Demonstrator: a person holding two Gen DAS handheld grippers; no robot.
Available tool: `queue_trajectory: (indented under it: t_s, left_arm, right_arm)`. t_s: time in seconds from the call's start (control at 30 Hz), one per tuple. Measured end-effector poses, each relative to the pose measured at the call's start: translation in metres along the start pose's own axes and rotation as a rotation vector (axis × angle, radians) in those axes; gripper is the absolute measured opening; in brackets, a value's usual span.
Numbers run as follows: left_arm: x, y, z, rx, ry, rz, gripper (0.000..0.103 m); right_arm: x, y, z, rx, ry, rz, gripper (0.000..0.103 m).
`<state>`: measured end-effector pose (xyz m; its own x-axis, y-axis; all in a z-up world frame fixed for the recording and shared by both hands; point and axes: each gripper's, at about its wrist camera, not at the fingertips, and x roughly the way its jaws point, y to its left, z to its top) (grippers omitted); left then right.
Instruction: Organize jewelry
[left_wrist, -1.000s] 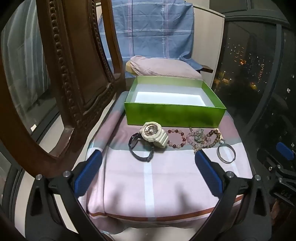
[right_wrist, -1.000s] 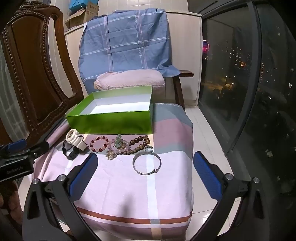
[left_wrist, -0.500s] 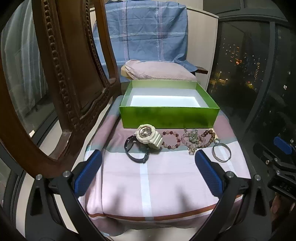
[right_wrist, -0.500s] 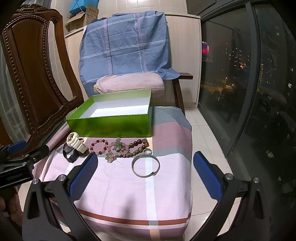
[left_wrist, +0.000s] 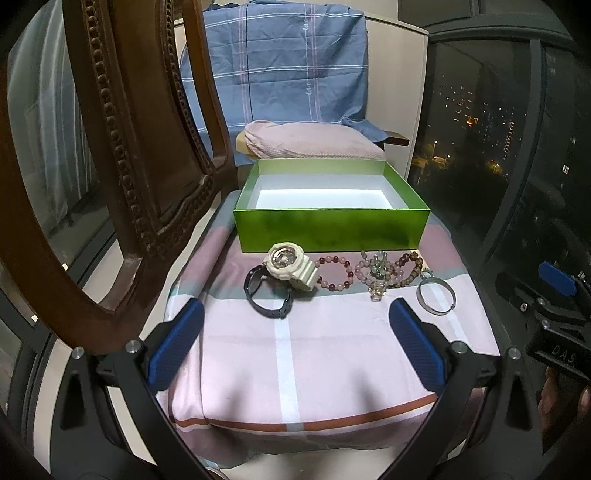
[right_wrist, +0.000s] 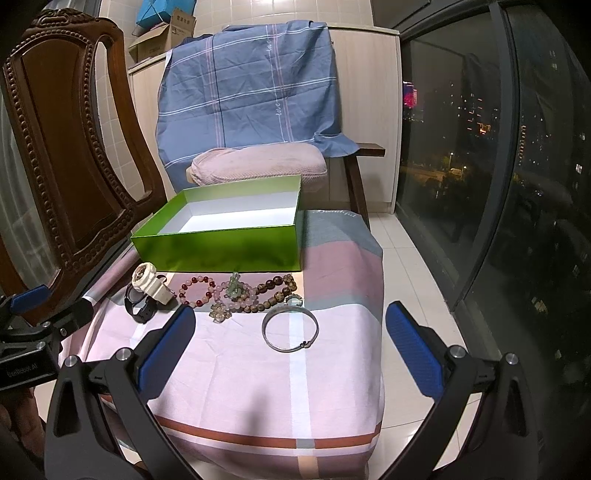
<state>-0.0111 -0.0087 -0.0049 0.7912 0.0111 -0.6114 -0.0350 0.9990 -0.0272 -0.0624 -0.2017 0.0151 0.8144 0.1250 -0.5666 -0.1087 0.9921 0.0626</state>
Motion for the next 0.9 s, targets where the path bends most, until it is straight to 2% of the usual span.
queue_trajectory:
  t_s: [0.9]
  left_arm:
    - [0.0038,0.0006,-0.003,-0.001,0.011,0.001,0.099]
  right_arm:
    - [0.0029,-0.0006,-0.0024,0.004,0.009,0.001,0.1]
